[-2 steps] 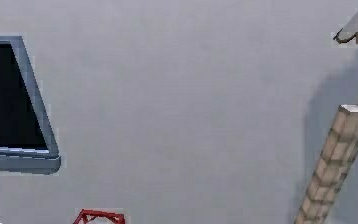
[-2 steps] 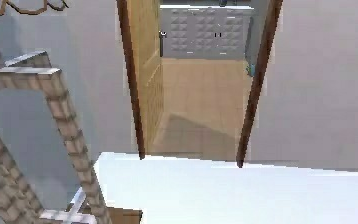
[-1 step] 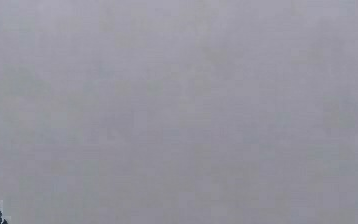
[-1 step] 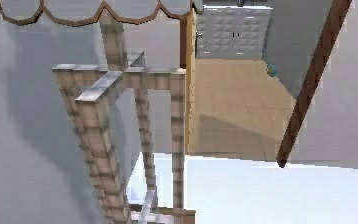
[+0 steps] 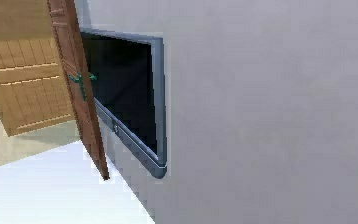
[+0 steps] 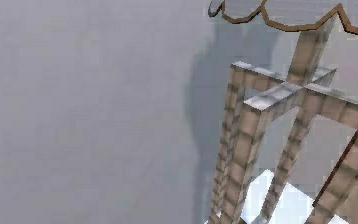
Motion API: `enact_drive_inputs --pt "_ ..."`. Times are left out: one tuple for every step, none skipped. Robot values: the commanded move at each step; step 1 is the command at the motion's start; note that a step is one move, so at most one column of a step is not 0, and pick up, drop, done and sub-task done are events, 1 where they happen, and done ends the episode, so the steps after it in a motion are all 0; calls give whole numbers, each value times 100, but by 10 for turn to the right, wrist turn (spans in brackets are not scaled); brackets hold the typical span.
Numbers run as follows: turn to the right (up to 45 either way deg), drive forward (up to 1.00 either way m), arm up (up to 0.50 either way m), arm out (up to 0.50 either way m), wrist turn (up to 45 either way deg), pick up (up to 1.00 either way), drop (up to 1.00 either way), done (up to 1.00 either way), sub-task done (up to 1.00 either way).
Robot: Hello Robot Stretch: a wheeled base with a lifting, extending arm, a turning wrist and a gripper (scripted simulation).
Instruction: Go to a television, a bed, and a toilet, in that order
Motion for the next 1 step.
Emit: enact_drive_inputs --pt "-150 0 0 0 0 0 0 0 0"
